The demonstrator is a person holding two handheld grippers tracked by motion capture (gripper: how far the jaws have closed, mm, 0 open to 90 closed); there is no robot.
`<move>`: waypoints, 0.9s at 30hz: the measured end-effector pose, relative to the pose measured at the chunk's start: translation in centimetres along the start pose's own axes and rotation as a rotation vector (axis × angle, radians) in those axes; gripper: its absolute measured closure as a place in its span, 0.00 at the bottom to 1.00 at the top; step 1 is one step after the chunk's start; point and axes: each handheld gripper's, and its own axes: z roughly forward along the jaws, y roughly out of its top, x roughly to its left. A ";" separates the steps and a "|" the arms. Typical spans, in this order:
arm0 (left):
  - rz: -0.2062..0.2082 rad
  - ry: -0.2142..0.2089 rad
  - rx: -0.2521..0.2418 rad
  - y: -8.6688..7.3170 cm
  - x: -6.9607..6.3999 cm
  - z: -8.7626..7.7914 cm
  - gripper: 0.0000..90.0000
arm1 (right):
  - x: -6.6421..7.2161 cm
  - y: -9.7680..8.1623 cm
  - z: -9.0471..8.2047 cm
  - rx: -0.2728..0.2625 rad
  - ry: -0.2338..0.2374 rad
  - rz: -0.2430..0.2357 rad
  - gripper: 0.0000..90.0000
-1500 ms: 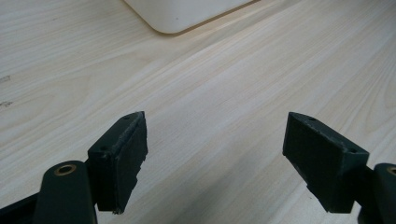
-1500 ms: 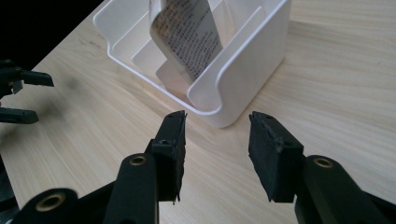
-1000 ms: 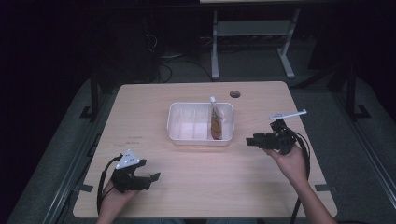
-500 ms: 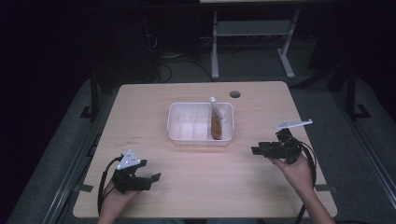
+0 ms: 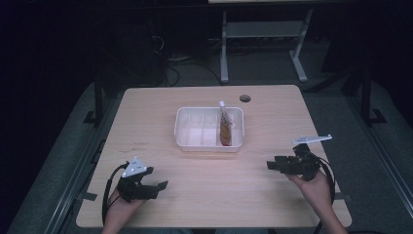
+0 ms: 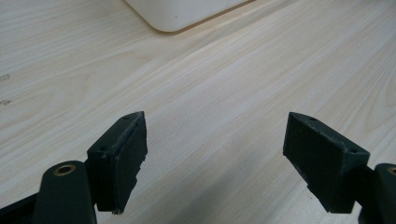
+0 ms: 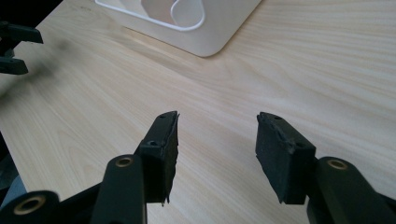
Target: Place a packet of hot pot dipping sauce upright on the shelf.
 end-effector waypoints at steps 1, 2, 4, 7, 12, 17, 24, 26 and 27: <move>-0.002 0.000 -0.001 0.0 0.0 0.0 0.24 | 0.0 -0.2 0.0 -0.002 0.000 -0.004 0.53; -0.001 -0.001 0.001 0.0 0.0 0.0 0.24 | 0.0 -0.3 -0.1 0.000 0.000 -0.001 0.53; 0.000 -0.001 0.002 0.0 0.0 0.1 0.24 | -0.1 -0.7 -0.1 0.003 -0.003 -0.004 0.53; 0.005 -0.004 0.006 0.0 0.0 0.1 0.24 | -0.1 -1.2 -0.2 0.008 -0.007 -0.006 0.52; 0.005 -0.005 0.005 0.0 -0.1 0.1 0.24 | 0.0 -2.1 -0.2 0.001 -0.003 -0.010 0.51; 0.013 -0.011 0.011 0.0 -0.3 0.3 0.24 | 0.1 -3.2 0.0 -0.001 -0.005 -0.015 0.49; 0.038 -0.020 0.012 0.0 -0.6 0.4 0.23 | 0.9 -4.5 0.3 -0.028 -0.002 -0.048 0.42; 0.045 -0.026 0.008 0.0 -0.7 0.4 0.23 | 1.2 -4.7 0.4 -0.041 0.006 -0.061 0.41; 0.049 -0.027 0.009 0.0 -0.8 0.4 0.23 | 1.5 -4.8 0.4 -0.046 0.009 -0.068 0.41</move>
